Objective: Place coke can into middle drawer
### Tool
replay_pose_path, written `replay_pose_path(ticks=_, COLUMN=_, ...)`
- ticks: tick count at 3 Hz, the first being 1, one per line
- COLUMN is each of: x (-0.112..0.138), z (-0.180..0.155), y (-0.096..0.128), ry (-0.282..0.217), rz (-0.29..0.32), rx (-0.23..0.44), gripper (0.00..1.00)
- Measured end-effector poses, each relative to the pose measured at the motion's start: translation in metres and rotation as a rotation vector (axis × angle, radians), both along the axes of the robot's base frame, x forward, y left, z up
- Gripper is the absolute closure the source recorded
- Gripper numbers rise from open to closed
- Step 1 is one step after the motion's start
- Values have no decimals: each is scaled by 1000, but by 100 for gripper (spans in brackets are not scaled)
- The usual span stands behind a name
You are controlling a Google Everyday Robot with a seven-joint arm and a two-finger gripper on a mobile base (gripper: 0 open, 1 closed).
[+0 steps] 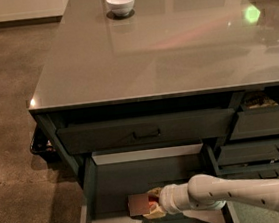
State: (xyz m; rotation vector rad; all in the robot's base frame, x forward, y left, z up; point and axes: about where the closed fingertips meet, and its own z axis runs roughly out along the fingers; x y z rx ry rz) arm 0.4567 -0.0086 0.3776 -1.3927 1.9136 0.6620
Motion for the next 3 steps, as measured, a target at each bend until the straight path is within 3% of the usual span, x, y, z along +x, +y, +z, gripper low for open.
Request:
replay_pose_path(ticks=1, x=0, z=0, y=0, ry=0, rz=0, rx=0, gripper=12)
replay_pose_path(ticks=2, x=0, z=0, y=0, ry=0, rz=0, rx=0, gripper=0)
replay_pose_path(ticks=3, x=0, z=0, y=0, ry=0, rz=0, rx=0, gripper=0)
